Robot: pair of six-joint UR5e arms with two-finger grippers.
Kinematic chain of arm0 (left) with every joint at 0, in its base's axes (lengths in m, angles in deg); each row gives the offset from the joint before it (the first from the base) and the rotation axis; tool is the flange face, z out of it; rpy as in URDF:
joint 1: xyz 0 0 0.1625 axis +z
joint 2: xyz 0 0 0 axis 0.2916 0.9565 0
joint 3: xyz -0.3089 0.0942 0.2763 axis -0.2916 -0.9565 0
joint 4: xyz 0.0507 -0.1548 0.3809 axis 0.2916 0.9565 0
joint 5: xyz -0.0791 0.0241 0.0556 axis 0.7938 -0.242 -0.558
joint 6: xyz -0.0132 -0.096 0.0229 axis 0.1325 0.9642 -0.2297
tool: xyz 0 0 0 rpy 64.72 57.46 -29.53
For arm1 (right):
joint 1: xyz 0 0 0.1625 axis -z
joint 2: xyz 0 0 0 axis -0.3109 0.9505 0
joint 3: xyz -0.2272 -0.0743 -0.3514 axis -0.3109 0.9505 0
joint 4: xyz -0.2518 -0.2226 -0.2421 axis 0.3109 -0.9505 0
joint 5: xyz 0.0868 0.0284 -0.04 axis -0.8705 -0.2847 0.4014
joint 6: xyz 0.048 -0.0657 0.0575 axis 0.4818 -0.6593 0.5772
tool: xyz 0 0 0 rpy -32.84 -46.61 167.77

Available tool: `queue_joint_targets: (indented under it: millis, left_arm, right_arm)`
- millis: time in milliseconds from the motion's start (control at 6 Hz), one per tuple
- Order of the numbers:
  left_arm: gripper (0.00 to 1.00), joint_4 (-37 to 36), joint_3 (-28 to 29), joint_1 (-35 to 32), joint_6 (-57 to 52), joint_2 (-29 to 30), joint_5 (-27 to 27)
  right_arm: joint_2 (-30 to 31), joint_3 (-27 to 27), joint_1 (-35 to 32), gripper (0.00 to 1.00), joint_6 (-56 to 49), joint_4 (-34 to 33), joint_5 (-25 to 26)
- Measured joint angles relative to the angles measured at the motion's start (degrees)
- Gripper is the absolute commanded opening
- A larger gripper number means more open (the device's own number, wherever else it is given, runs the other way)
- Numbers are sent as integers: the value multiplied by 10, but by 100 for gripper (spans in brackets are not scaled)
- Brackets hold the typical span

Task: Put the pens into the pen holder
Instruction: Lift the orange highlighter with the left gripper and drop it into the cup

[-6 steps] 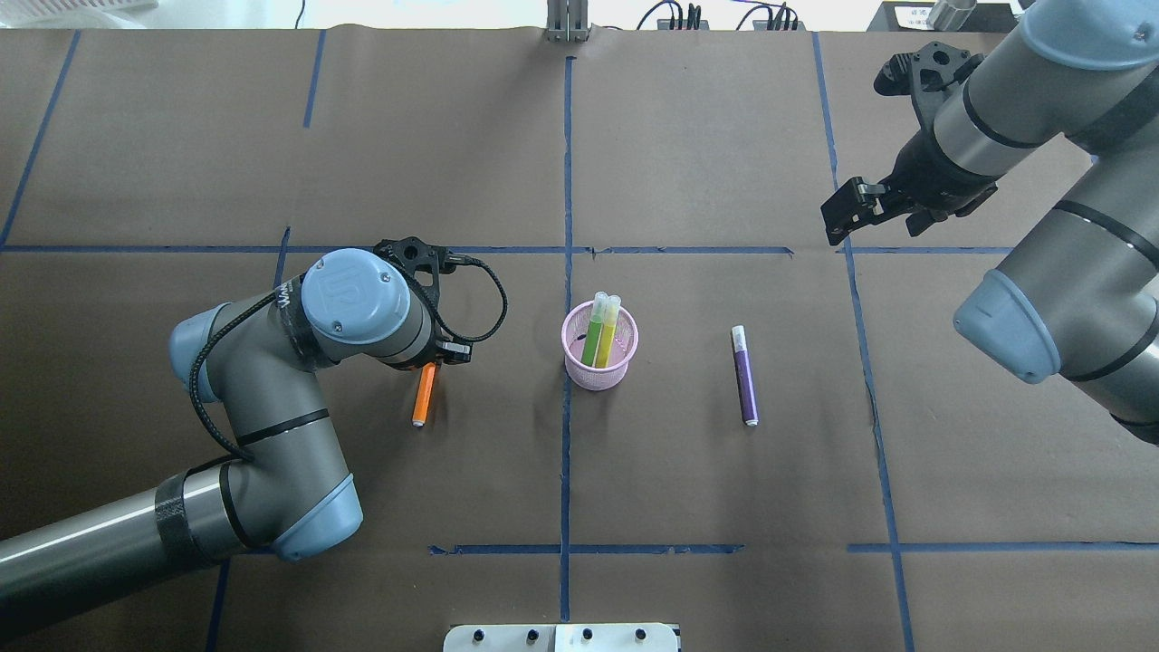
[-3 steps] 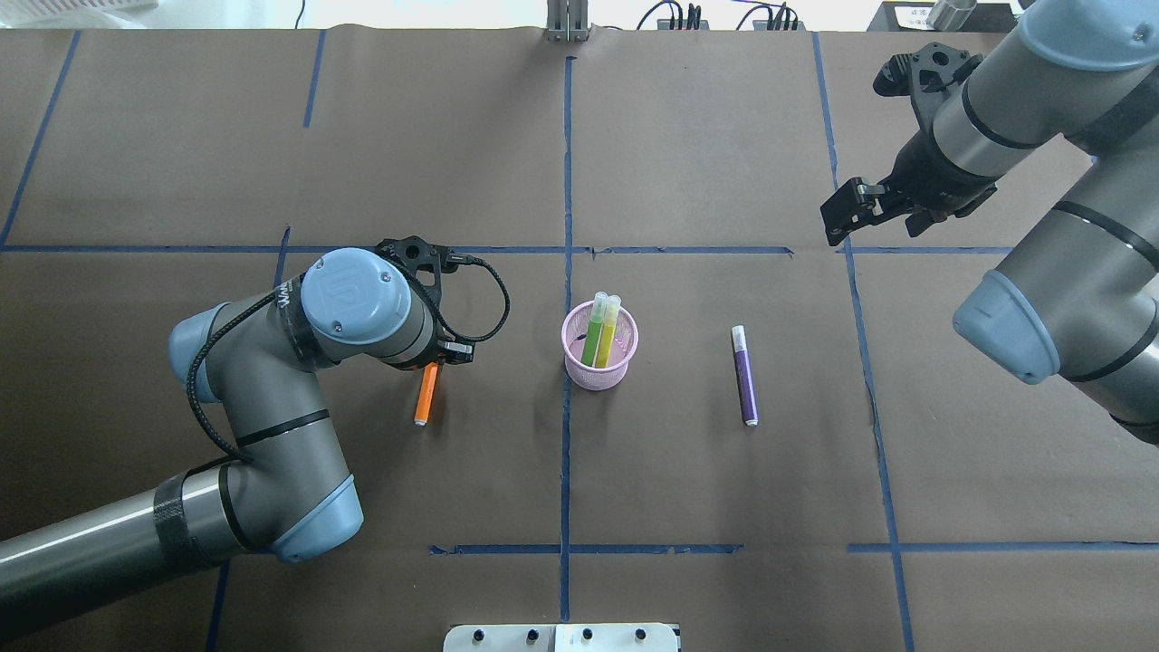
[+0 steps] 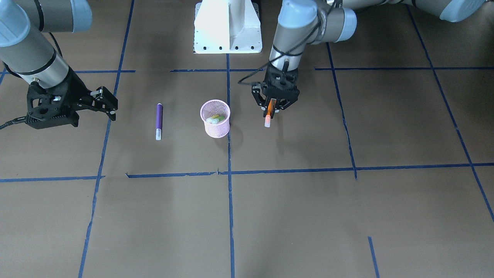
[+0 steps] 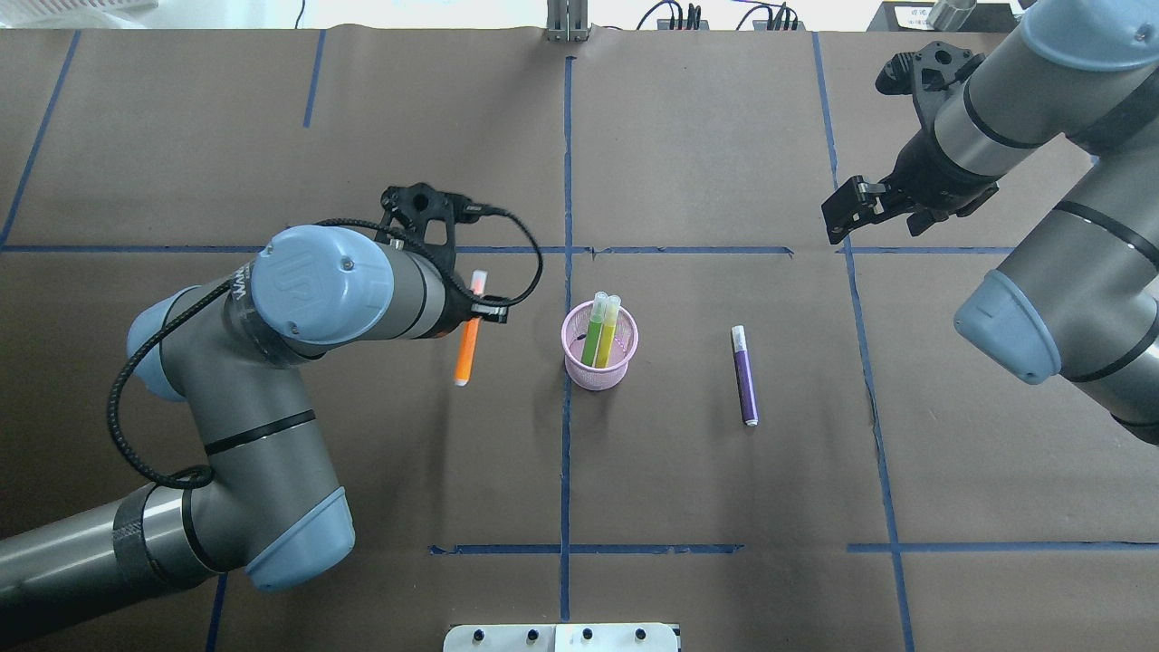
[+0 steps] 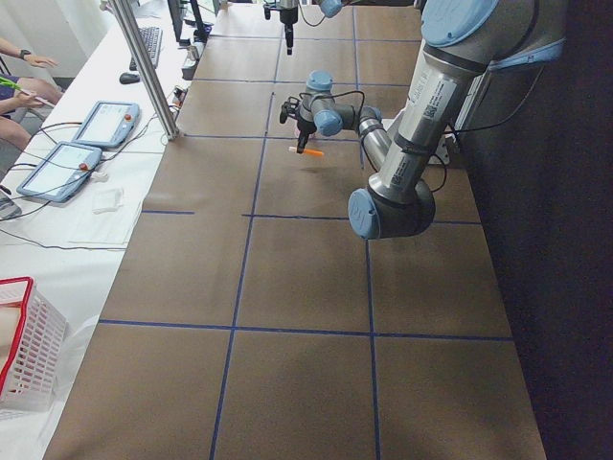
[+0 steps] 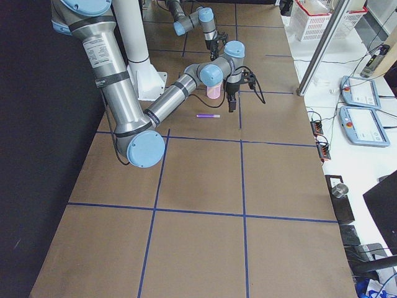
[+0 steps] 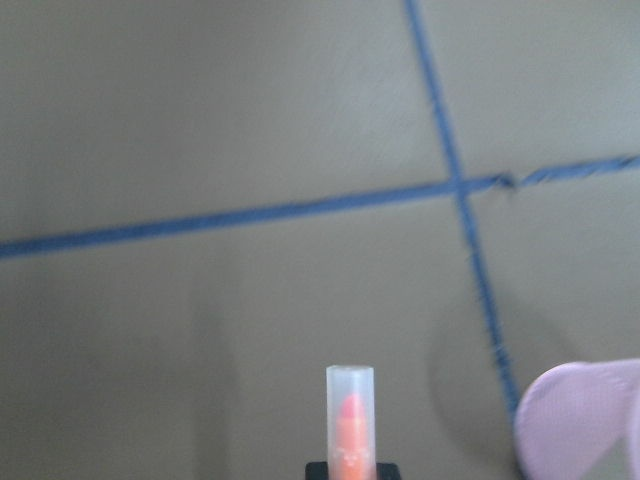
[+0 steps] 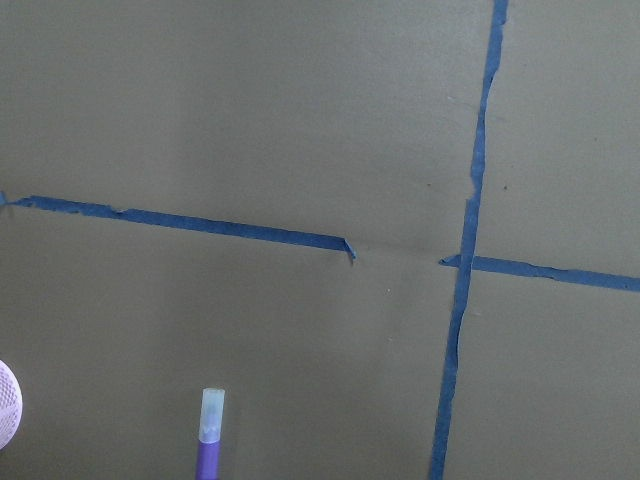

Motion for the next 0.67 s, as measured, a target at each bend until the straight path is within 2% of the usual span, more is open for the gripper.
queue_joint_targets:
  millis: [333, 667]
  left_arm:
    - [3, 80, -1, 11, -13, 42, -62]
    - [3, 199, 69, 36, -66, 72, -124]
  right_arm:
    - [0, -1, 0, 100, 1, 0, 0]
    - [0, -2, 0, 100, 1, 0, 0]
